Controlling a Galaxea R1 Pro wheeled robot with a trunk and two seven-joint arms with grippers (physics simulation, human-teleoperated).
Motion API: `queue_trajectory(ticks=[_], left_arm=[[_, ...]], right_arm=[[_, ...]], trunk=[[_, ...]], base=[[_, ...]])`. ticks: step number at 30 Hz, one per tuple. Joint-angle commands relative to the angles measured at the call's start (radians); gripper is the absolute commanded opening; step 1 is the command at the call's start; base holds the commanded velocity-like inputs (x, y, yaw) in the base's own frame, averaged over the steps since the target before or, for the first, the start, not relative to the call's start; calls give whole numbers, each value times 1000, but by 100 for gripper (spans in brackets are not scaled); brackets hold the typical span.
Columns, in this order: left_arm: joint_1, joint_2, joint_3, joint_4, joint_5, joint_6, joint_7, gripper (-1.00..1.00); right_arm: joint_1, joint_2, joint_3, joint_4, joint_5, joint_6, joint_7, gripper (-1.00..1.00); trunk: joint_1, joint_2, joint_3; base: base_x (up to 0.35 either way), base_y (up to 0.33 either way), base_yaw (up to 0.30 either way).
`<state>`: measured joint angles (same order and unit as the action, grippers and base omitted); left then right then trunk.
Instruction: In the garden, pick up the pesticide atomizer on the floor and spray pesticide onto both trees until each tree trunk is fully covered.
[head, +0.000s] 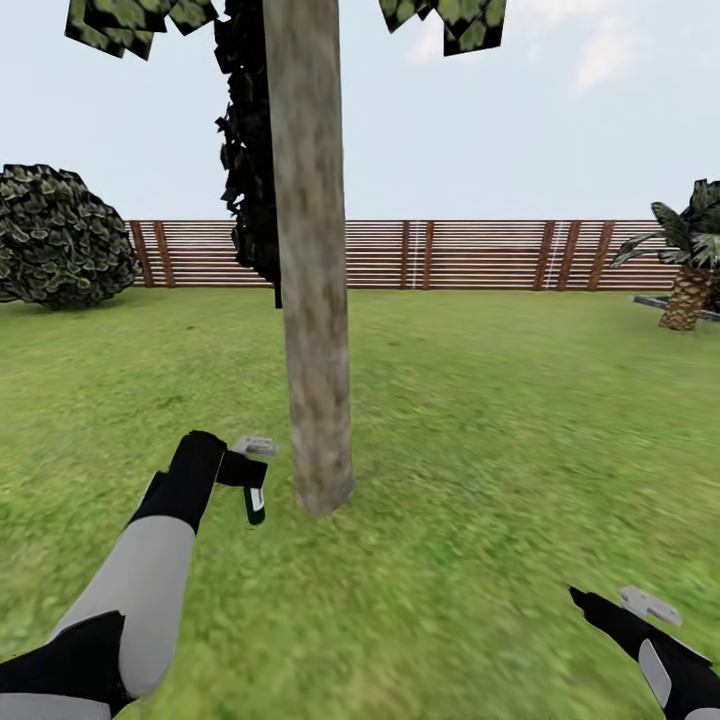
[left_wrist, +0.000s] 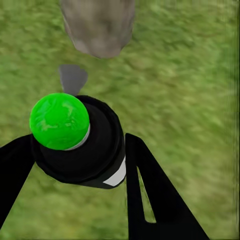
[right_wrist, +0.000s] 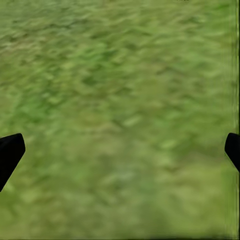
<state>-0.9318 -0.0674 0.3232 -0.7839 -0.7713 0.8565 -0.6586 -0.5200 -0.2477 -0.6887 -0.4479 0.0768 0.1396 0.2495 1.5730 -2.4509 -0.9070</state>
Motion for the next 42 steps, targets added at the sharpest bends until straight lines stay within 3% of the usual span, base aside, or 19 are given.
queue_trajectory(ticks=[1, 5, 8, 19, 28, 42], left_arm=[[-7, 0, -1, 0, 0, 22, 0, -100], [-17, 0, -5, 0, 0, 83, -2, -100], [-19, 2, -31, 2, 0, 99, -4, -100], [-19, 28, -52, 38, -4, 106, -6, -100], [-19, 29, -54, 122, -5, 105, -7, -100], [-19, 27, -56, 129, -5, 106, -7, -100]], right_arm=[[0, 0, 0, 0, 0, 0, 0, 100], [0, 0, 0, 0, 1, 0, 0, 100], [0, -1, 0, 0, 0, 0, -1, 100], [0, -1, 0, 0, 0, 0, -1, 100], [0, 0, 0, 0, 0, 0, -2, 100], [0, 0, 0, 0, 1, 0, -1, 100]], trunk=[[0, 0, 0], [0, 0, 0], [0, 0, 0], [0, 0, 0], [0, 0, 0], [0, 0, 0]], base=[[0, 0, -272], [0, 0, -251], [0, 0, -140], [0, 0, -18], [0, 0, 0], [212, 0, -82]])
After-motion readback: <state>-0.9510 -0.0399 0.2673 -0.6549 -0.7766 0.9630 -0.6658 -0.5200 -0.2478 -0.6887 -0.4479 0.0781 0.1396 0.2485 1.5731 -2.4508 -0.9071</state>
